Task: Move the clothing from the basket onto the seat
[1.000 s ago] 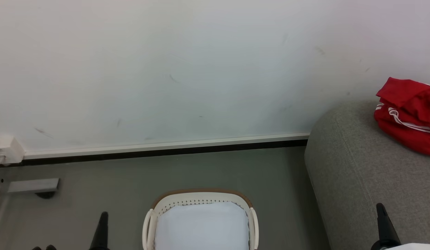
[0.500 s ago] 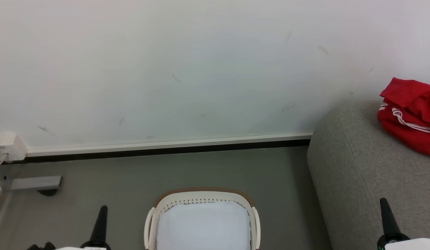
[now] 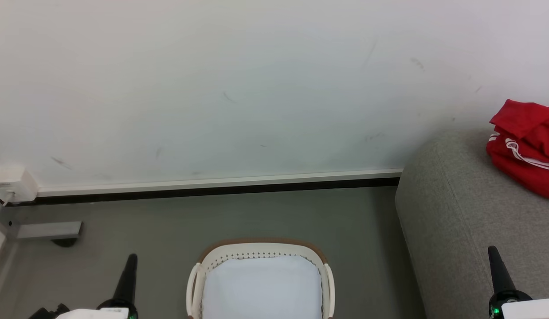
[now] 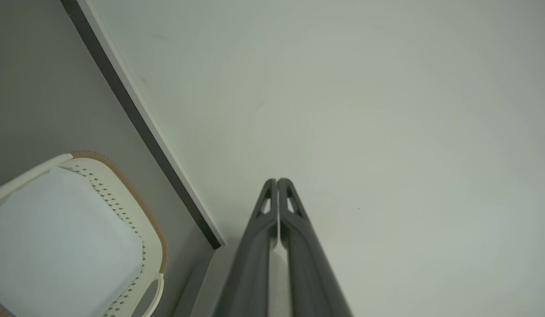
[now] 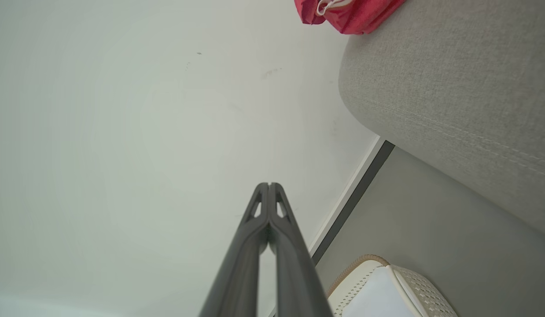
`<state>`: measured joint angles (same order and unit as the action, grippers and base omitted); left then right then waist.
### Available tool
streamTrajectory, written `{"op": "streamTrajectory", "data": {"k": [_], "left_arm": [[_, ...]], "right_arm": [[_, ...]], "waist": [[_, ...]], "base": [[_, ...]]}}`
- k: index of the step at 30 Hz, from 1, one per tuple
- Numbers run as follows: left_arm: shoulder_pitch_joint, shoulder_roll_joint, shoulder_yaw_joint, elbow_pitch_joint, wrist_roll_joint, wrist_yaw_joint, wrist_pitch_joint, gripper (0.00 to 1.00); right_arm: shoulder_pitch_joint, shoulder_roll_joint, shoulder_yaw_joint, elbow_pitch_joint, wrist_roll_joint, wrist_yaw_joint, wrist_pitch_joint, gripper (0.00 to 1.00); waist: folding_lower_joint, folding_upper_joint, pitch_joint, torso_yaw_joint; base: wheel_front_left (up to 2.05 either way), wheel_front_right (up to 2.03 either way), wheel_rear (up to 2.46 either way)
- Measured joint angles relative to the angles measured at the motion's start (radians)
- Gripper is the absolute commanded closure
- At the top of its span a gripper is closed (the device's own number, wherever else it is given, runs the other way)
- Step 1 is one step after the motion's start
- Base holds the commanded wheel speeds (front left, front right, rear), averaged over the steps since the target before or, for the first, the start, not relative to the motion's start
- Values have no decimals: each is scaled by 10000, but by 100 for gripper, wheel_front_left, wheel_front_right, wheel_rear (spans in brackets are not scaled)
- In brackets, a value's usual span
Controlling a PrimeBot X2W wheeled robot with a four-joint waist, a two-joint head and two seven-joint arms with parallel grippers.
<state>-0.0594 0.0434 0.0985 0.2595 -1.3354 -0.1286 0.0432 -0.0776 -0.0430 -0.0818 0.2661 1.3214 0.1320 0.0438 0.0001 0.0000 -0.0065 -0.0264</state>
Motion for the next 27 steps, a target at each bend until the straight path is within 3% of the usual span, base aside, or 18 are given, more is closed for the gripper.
{"op": "streamTrajectory", "data": {"k": [27], "left_arm": [[-355, 19, 121, -100, -1994, 0, 533, 100]], "right_arm": [[-206, -25, -244, -132, 2128, 0, 522, 100]], "waist": [[0, 0, 69, 190]], "base": [[0, 0, 0]]}}
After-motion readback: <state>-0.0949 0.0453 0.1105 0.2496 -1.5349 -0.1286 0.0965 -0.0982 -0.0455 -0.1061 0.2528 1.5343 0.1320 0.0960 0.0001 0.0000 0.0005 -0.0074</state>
